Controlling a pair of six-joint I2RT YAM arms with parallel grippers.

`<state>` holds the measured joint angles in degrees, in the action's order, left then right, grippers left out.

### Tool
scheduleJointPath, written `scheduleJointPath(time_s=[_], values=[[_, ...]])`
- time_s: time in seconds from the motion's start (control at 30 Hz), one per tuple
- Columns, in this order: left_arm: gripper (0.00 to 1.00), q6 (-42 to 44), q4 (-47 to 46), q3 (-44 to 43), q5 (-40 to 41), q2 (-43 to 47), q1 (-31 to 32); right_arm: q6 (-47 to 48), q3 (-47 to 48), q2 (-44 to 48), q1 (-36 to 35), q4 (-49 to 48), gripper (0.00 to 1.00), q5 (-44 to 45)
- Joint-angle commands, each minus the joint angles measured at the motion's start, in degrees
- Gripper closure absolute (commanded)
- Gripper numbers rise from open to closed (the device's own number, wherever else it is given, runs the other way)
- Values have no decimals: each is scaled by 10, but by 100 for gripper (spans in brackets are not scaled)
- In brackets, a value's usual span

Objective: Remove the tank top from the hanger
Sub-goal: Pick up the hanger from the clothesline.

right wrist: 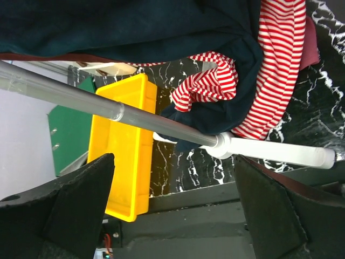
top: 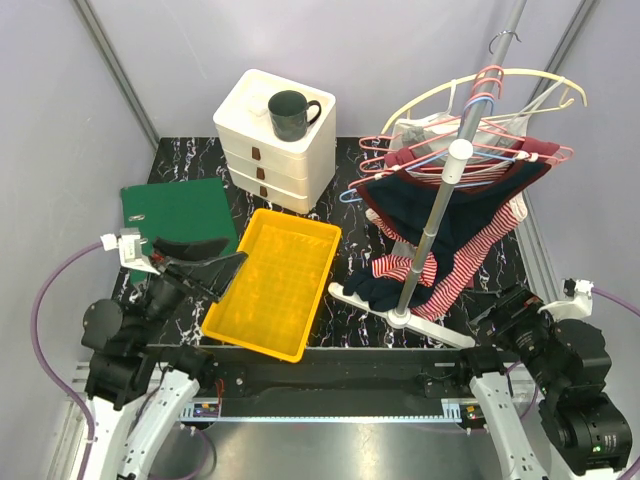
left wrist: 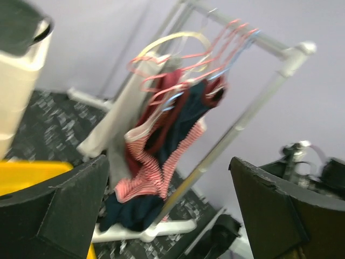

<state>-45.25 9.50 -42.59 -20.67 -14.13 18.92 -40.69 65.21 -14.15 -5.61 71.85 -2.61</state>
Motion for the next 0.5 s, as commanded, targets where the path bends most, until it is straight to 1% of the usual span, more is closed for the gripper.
scheduleJointPath(time_s=[0.0,0.03,0.1,0.17,0.2,0.23,0.27,0.3,0.33,0.37,0.4,0.43,0.47], values=[[1,94,161,-45,15,-47,1,63,34,-30,2,0,0,-4],[1,115,162,-63,2,-69,1,64,39,-29,2,-2,0,-6],[1,125,172,-85,-37,-91,1,84,53,-20,2,-5,0,-6],[1,111,159,-100,-44,-126,1,101,68,-17,2,0,0,7],[1,105,140,-102,-64,-142,1,107,75,-18,2,4,0,17],[1,102,98,-114,-80,-157,2,112,81,-23,2,11,0,18],[1,98,80,-125,-97,-201,1,124,90,-32,2,14,0,17],[1,96,64,-138,-130,-224,2,128,92,-38,2,17,0,10],[1,97,44,-177,-146,-250,2,132,95,-44,2,17,0,3],[1,100,39,-201,-165,-308,2,140,99,-53,2,17,0,-4],[1,103,33,-226,-204,-335,2,145,102,-56,2,16,0,-19],[1,105,7,-276,-228,-365,2,148,105,-59,2,14,0,-27],[2,114,-1,-305,-246,-390,15,154,110,-61,2,11,0,-34]])
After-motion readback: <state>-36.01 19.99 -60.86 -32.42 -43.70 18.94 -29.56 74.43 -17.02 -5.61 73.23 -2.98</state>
